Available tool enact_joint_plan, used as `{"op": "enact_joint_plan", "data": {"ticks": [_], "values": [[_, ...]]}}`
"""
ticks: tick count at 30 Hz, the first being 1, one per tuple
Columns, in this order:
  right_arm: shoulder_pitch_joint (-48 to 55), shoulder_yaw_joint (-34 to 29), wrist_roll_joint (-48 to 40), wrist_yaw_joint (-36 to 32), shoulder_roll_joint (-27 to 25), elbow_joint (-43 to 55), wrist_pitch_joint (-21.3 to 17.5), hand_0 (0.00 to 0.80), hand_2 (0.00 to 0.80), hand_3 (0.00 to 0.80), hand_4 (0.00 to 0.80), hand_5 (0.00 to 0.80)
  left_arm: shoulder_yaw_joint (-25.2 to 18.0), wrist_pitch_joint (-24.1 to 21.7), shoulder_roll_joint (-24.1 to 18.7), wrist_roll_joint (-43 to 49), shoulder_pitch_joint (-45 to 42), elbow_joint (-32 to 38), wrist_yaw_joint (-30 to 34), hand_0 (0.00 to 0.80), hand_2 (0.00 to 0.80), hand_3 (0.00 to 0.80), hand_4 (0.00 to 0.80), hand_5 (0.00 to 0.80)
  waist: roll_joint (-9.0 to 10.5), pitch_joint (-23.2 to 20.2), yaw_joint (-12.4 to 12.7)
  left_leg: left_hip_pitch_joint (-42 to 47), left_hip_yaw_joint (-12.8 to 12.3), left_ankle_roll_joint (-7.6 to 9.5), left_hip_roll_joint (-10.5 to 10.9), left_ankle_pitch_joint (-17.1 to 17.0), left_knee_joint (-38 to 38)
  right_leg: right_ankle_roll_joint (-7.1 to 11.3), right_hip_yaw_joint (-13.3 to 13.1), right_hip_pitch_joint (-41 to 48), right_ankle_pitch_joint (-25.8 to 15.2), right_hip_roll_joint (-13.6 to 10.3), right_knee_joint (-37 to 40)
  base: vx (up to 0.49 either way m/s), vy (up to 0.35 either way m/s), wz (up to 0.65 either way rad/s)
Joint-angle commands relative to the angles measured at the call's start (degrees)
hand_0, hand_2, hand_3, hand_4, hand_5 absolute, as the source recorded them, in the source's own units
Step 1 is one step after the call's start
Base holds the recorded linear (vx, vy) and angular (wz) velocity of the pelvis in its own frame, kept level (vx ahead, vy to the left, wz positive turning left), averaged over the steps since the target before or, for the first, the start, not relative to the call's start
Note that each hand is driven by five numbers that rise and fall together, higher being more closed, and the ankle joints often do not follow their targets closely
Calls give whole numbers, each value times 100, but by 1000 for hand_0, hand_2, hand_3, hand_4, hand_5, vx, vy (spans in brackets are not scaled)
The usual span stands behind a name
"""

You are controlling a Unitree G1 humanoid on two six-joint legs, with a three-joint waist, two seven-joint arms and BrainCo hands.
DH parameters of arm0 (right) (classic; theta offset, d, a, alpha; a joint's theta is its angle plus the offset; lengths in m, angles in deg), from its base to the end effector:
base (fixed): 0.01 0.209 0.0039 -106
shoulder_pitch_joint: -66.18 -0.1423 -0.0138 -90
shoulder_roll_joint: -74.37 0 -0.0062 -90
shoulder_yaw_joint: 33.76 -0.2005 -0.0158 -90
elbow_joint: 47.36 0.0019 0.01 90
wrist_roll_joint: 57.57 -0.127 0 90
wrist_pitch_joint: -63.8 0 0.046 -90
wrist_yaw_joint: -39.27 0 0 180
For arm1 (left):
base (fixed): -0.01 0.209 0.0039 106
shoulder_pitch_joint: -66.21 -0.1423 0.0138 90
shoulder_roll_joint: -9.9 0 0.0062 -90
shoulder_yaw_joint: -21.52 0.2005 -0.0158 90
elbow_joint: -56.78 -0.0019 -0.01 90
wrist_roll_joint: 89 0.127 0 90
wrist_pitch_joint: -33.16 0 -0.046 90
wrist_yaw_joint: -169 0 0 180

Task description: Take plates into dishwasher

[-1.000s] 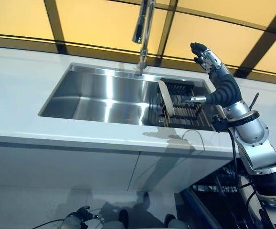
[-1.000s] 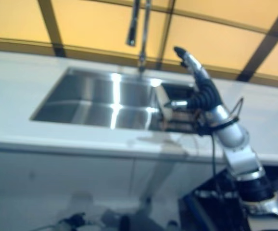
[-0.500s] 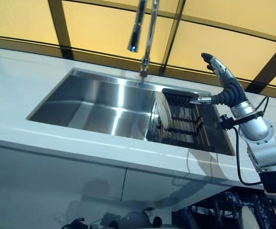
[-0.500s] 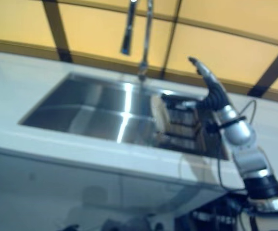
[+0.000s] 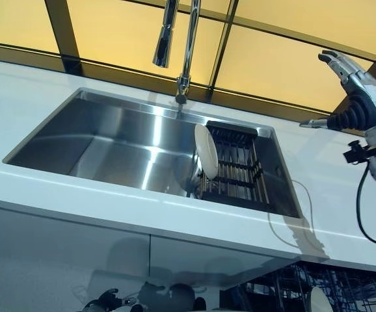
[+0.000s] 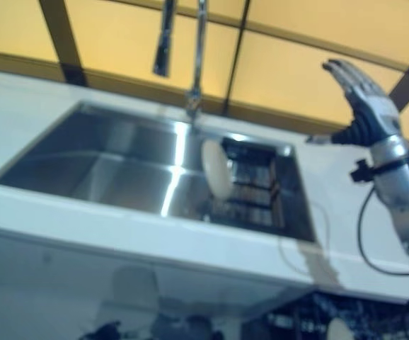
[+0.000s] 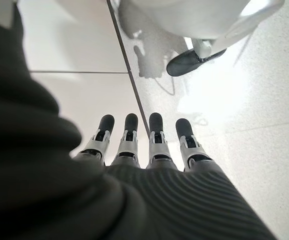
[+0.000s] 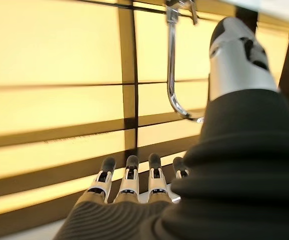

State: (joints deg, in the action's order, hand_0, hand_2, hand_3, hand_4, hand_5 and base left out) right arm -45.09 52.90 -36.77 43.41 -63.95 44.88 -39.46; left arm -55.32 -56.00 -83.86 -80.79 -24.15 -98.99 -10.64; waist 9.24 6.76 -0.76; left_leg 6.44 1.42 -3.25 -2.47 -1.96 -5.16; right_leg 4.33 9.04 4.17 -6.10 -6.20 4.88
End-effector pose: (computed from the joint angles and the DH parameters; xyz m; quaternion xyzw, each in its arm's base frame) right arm 0.2261 -0.3008 0.2386 -0.6567 -0.2991 -0.0501 0.6905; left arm 0.0771 0.2545 -0.1100 0.2600 0.5555 -0.0422 0.7887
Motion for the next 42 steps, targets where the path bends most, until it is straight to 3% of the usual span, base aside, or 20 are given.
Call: {"op": "enact_joint_plan", "data": {"ticks": [1, 6, 17, 32, 42], "values": [[-837, 180, 459, -55, -634, 132, -311, 0, 0, 0, 0, 0, 94, 42, -99, 63, 235, -2, 8, 0, 0, 0, 0, 0, -249, -176, 198, 133, -571, 153, -86, 393, 16, 481, 108, -125, 134, -106, -395, 9, -45, 4], [-1887, 1092, 994, -254, -1367, -63, -685, 0, 0, 0, 0, 0, 219, 77, -199, 5, 226, 155, 43, 0, 0, 0, 0, 0, -161, -238, 253, 79, -591, 90, -101, 338, 16, 448, 175, -74, 124, -77, -291, 14, -31, 3], [-3669, 2795, 1519, -381, -1887, -581, -1122, 0, 0, 0, 0, 0, 311, 120, -258, 41, 35, 270, 110, 0, 0, 0, 0, 0, -53, -321, 261, 15, -698, 73, -124, 288, 16, 369, 155, 29, 189, -18, -194, 0, -4, 1], [-5231, 4204, 1641, -1042, -1800, -608, -1369, 0, 0, 0, 0, 0, 516, 111, -237, 250, -112, 366, 224, 0, 0, 0, 0, 0, -21, -464, 147, 33, -967, 12, -183, 295, 16, 332, -97, 35, 153, 81, 12, 3, -8, -6], [-5765, 4642, 1521, -1395, -1685, -431, -1597, 0, 0, 0, 0, 0, 718, 89, -119, 287, -121, 392, 263, 0, 0, 0, 0, 0, -33, -536, 89, 6, -1092, -97, -305, 222, 16, 275, -145, -6, 214, 163, 12, -14, -29, -9]]}}
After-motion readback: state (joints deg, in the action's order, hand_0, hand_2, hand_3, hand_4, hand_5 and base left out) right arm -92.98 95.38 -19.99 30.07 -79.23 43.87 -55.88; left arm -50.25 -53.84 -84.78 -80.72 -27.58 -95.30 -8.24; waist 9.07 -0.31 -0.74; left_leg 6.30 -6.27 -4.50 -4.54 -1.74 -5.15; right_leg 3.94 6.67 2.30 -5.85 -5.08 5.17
